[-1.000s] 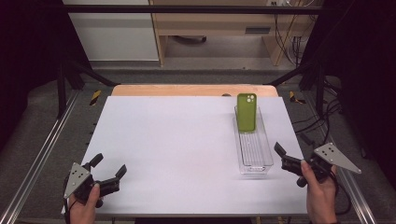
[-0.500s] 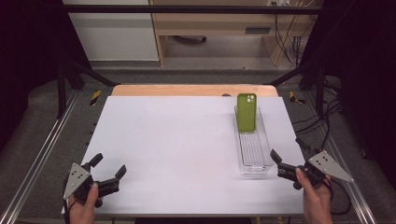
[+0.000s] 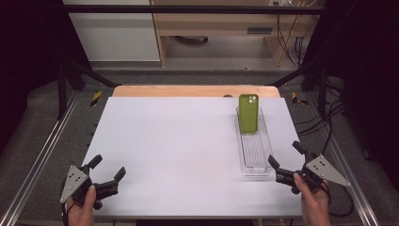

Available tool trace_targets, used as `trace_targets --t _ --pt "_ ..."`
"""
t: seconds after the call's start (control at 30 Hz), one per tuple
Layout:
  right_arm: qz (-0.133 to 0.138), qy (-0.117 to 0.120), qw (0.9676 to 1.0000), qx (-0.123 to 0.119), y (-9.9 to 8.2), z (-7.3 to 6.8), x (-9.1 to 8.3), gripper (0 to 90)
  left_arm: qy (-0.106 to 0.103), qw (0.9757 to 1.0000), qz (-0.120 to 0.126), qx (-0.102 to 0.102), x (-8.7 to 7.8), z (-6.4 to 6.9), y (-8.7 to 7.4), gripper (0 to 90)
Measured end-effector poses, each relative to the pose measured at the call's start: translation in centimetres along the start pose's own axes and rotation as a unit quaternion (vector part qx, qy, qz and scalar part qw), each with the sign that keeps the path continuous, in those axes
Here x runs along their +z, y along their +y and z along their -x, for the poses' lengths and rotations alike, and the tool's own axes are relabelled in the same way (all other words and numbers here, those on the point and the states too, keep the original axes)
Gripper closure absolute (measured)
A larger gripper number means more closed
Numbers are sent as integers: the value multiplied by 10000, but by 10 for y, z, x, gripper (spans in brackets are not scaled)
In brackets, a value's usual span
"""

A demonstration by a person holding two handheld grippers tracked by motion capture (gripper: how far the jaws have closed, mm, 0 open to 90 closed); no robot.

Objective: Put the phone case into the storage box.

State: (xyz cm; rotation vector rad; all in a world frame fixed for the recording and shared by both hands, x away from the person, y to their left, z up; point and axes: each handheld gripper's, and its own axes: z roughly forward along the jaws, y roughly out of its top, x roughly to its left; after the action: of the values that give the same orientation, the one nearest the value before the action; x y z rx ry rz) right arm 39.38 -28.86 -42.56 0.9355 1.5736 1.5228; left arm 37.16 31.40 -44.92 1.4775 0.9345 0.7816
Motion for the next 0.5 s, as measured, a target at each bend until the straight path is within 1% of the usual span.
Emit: trace_targets --t 0.07,0.23,0.27,0.3,0.37,0.5 --pt "-3 11 10000 29 -2 -2 1 23 -25 10000 0 33 -2 0 0 20" --pt "-31 69 9999 91 -8 -6 4 23 -45 10000 61 -25 -5 -2 0 19" --pt "-39 76 9999 78 -8 -7 4 23 -47 10000 60 -17 -5 -1 0 19" --pt "-51 86 9999 122 -9 -8 4 23 -52 10000 58 -6 -5 -1 0 19" --pt "-47 87 9999 69 -10 -9 5 23 -78 9999 69 -7 -5 -2 0 19" --pt "-96 127 9998 74 -13 -12 7 24 -104 9999 97 -9 -6 -4 -1 19"
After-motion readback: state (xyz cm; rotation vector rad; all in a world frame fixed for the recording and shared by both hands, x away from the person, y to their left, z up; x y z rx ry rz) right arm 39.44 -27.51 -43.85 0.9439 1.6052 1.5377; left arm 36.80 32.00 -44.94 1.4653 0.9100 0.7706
